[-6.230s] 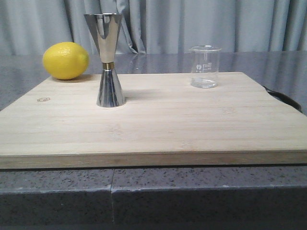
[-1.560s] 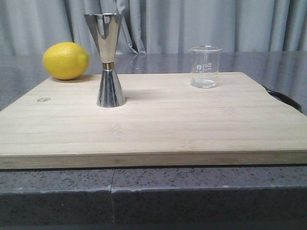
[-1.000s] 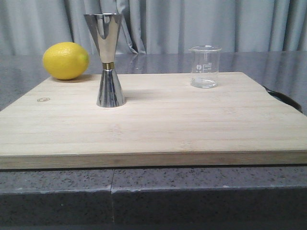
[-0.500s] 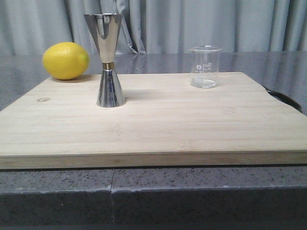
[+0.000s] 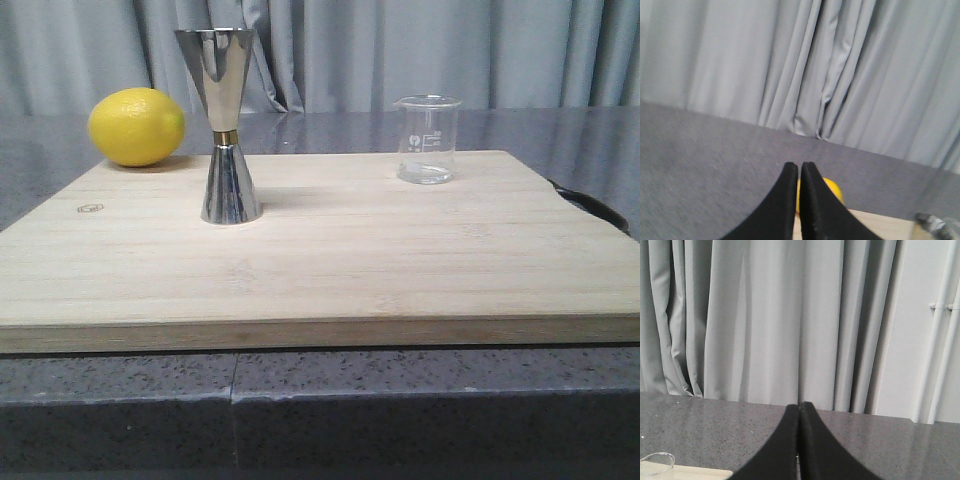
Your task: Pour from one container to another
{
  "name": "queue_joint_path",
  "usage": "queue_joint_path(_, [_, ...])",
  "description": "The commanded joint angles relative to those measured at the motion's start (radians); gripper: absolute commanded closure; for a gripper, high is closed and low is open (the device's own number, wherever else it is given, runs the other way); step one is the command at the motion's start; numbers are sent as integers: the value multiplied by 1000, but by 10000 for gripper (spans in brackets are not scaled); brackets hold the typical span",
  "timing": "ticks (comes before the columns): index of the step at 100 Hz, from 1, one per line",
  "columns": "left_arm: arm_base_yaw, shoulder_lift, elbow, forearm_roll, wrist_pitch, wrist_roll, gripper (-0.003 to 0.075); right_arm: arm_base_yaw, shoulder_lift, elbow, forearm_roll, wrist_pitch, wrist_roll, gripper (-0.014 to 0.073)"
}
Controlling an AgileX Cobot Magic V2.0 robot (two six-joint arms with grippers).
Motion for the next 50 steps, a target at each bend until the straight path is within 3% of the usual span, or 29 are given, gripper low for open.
queue_joint_path(1, [5, 11, -26, -306, -38, -4, 739, -6, 20, -24, -37, 29, -9, 666])
queue_joint_path(5, [5, 11, -22, -400, -44, -4, 739, -6, 20, -24, -37, 26, -9, 666])
queue_joint_path(18, [5, -11, 25, -501, -105, -4, 739, -6, 20, -24, -37, 25, -9, 666])
queue_joint_path(39, [5, -115, 181, -666, -461, -4, 739, -6, 20, -24, -37, 23, -9, 666])
queue_joint_path(50, [5, -150, 200, -692, -444, -4, 739, -6, 20, -24, -37, 14, -9, 666])
